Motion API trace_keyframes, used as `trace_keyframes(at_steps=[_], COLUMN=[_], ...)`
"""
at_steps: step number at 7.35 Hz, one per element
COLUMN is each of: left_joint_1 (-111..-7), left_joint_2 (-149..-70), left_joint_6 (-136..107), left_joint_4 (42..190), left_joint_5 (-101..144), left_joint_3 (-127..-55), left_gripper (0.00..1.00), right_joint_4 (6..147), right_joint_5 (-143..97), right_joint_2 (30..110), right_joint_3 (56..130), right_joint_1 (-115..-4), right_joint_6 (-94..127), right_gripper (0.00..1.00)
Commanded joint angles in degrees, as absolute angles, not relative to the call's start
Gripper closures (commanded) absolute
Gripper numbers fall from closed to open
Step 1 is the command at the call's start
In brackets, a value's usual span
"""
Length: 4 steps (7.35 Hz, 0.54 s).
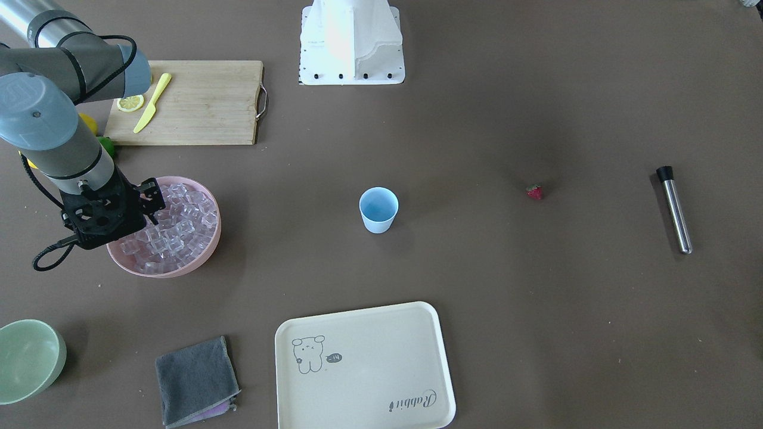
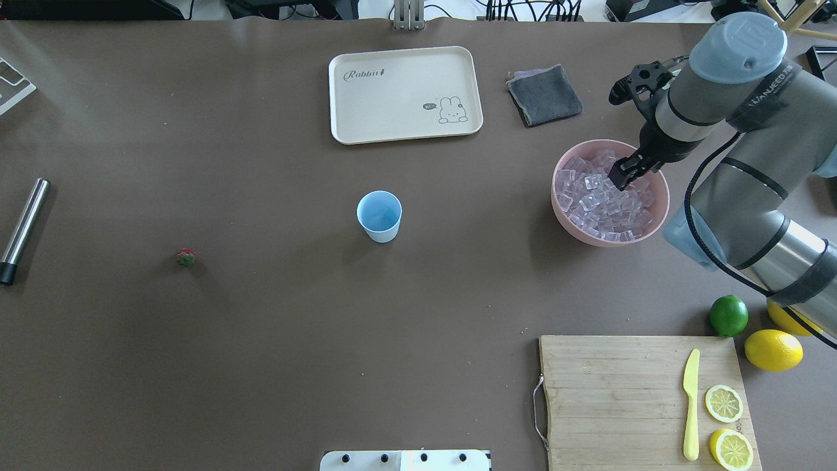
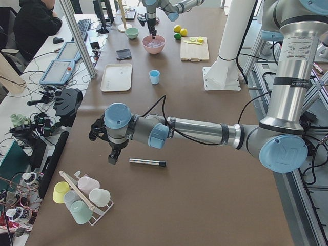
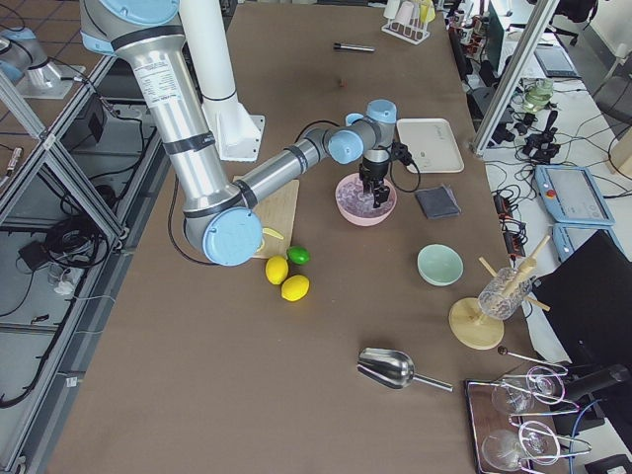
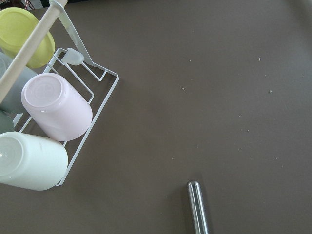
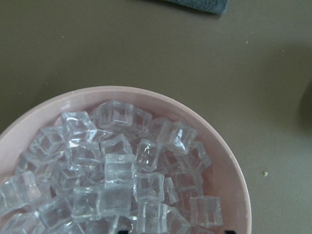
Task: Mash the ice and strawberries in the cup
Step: 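Reach the right gripper into the pink bowl and grasp an ice cube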
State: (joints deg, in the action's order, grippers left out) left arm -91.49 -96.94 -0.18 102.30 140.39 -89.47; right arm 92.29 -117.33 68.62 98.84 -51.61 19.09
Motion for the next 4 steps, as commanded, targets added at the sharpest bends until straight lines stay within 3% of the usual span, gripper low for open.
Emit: trace_keyframes(at_steps=[1,2,4], left_joint_1=[-91.6,-91.5,-91.5], left_joint_2=[-96.9,-96.9,-97.0], left_joint_6=[-0.2,-0.2,-0.2], left_joint_4=[102.2,102.2,102.1], left_joint_5=[140.4,140.4,140.4], left_joint_3=[-90.3,-90.3,-90.4], left_gripper=[0.02,0.02,0.02], right_joint_4=[92.2,92.3,92.3], right_joint_5=[-115.9,-115.4,-115.0], right_joint_2=[67.9,67.6,67.6], right_joint_3=[96.7,96.5,96.5], right_joint_1=[-50.2,-49.8,-49.2], right_joint_6=[19.2,19.2,19.2], right_gripper=[0.32,0.32,0.42])
